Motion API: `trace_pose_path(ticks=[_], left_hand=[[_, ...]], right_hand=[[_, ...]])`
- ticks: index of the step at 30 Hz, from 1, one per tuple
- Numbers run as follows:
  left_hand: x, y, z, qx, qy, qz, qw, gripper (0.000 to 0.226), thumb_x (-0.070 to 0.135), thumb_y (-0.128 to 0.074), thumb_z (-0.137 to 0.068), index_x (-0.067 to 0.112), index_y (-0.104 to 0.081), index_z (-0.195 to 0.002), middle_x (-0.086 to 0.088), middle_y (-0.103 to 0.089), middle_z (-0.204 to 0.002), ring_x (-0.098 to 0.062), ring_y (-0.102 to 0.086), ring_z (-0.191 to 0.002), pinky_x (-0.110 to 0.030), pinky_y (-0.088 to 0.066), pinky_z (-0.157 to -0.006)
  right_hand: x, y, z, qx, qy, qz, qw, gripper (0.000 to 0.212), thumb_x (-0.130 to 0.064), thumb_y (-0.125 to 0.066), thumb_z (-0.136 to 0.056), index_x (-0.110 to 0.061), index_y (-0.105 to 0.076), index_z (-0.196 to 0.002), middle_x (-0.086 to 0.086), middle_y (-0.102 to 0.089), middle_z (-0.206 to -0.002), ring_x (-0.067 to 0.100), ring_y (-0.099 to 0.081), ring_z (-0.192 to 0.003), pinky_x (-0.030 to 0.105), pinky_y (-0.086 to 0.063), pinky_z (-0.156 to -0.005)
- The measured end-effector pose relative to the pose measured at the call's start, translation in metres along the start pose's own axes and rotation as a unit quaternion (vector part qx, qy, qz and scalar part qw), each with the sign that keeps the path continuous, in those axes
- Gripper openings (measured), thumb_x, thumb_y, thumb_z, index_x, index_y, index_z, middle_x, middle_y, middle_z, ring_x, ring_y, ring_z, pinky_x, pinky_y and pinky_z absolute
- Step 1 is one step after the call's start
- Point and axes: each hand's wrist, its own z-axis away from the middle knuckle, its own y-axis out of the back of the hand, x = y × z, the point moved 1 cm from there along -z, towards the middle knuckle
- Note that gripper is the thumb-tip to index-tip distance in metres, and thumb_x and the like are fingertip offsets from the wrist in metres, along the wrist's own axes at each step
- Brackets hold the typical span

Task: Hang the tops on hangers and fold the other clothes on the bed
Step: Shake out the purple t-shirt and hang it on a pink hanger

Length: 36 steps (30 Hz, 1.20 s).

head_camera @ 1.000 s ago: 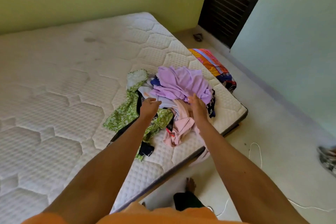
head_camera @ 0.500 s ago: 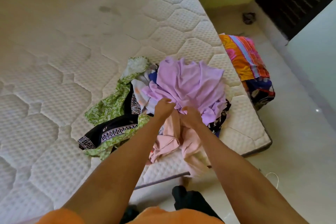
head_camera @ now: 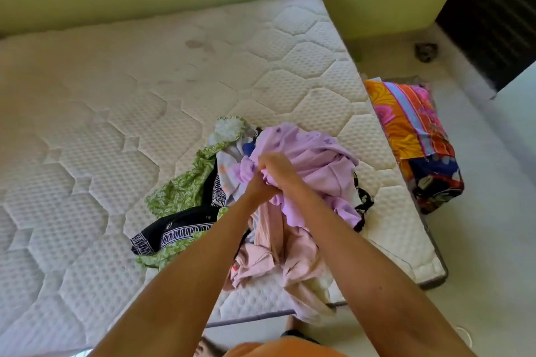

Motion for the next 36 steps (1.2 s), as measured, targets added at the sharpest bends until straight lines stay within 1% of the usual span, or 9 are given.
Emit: trace_pose_path(ticks=[2,5,9,13,16,19,23,29,36], left_hand=[[0.015,0.009,0.004,0.079,-0.026,0.007,0.997,0.013,-0.005,-0.053,-0.086,0.007,-0.056,-0.089,0.001,-0.057,-0.073,0.000,-0.053,-0.068,-0.021,-0.043,-0.063],[0.041,0.034,0.010,0.174,-0.008,0.173,0.969,0.017,-0.005,-0.046,-0.088,0.007,-0.053,-0.077,-0.001,-0.048,-0.062,-0.012,-0.043,-0.061,-0.013,-0.033,-0.042],[0.087,0.094,0.021,0.209,0.034,0.443,0.871,0.021,0.005,-0.042,-0.094,0.002,-0.062,-0.095,-0.007,-0.057,-0.074,-0.017,-0.052,-0.064,-0.028,-0.048,-0.060],[0.116,0.145,0.049,0.178,-0.015,0.552,0.815,0.025,0.004,-0.041,-0.096,0.007,-0.059,-0.079,-0.010,-0.058,-0.078,-0.020,-0.055,-0.071,-0.032,-0.049,-0.067],[0.113,0.188,0.086,0.130,-0.108,0.528,0.832,0.020,0.024,-0.053,-0.092,0.009,-0.058,-0.104,-0.010,-0.059,-0.090,-0.020,-0.056,-0.078,-0.027,-0.049,-0.065],[0.096,0.216,0.122,0.102,-0.145,0.339,0.924,0.053,0.032,-0.066,-0.082,0.019,-0.044,-0.128,-0.005,-0.059,-0.104,-0.018,-0.056,-0.090,-0.026,-0.043,-0.071],[0.076,0.259,0.164,0.183,-0.200,0.099,0.958,0.011,0.022,-0.069,-0.084,0.015,-0.061,-0.080,0.001,-0.057,-0.071,-0.010,-0.049,-0.064,-0.019,-0.037,-0.052],[0.047,0.364,0.240,0.260,-0.227,0.175,0.922,0.015,0.003,-0.064,-0.083,0.015,-0.055,-0.079,0.011,-0.057,-0.064,0.005,-0.052,-0.052,-0.011,-0.040,-0.047],[-0.020,0.461,0.316,0.412,-0.162,0.116,0.889,0.014,0.020,-0.065,-0.078,0.017,-0.054,-0.070,0.000,-0.054,-0.070,-0.013,-0.051,-0.069,-0.028,-0.041,-0.065]], right_hand=[[-0.022,0.006,0.002,-0.011,0.054,0.016,0.998,0.038,-0.007,-0.048,-0.082,-0.013,-0.035,-0.047,-0.001,-0.041,-0.036,0.009,-0.046,-0.045,0.026,-0.031,-0.054],[-0.034,0.029,0.012,0.071,0.097,-0.082,0.989,0.015,-0.023,-0.053,-0.082,-0.016,-0.047,-0.070,-0.003,-0.052,-0.072,0.017,-0.050,-0.080,0.028,-0.036,-0.072],[-0.031,0.037,0.034,0.047,0.160,-0.044,0.985,0.063,-0.047,-0.070,-0.068,-0.028,-0.041,-0.121,0.000,-0.056,-0.115,0.025,-0.059,-0.102,0.040,-0.049,-0.087],[-0.061,0.033,0.044,0.118,0.170,0.077,0.975,0.028,-0.027,-0.057,-0.085,-0.006,-0.060,-0.102,0.013,-0.065,-0.095,0.028,-0.061,-0.089,0.032,-0.044,-0.072],[-0.122,0.024,0.062,0.167,0.175,-0.105,0.965,0.025,-0.019,-0.046,-0.088,-0.001,-0.062,-0.092,0.015,-0.058,-0.086,0.024,-0.054,-0.081,0.027,-0.035,-0.062],[-0.181,0.014,0.076,0.126,0.146,-0.268,0.944,0.030,-0.025,-0.053,-0.089,0.001,-0.064,-0.100,0.013,-0.064,-0.091,0.026,-0.061,-0.083,0.025,-0.042,-0.057],[-0.246,-0.016,0.097,-0.009,0.149,-0.318,0.936,0.027,-0.040,-0.066,-0.073,-0.014,-0.065,-0.081,0.007,-0.065,-0.078,0.024,-0.064,-0.075,0.031,-0.049,-0.067],[-0.327,-0.086,0.138,-0.127,0.308,-0.160,0.929,0.034,0.010,-0.036,-0.083,-0.013,-0.059,-0.093,0.007,-0.055,-0.078,0.015,-0.050,-0.065,0.027,-0.038,-0.057],[-0.401,-0.186,0.186,-0.169,0.365,0.245,0.882,0.017,-0.015,-0.039,-0.094,-0.023,-0.054,-0.096,0.000,-0.056,-0.079,0.015,-0.053,-0.066,0.025,-0.042,-0.060]])
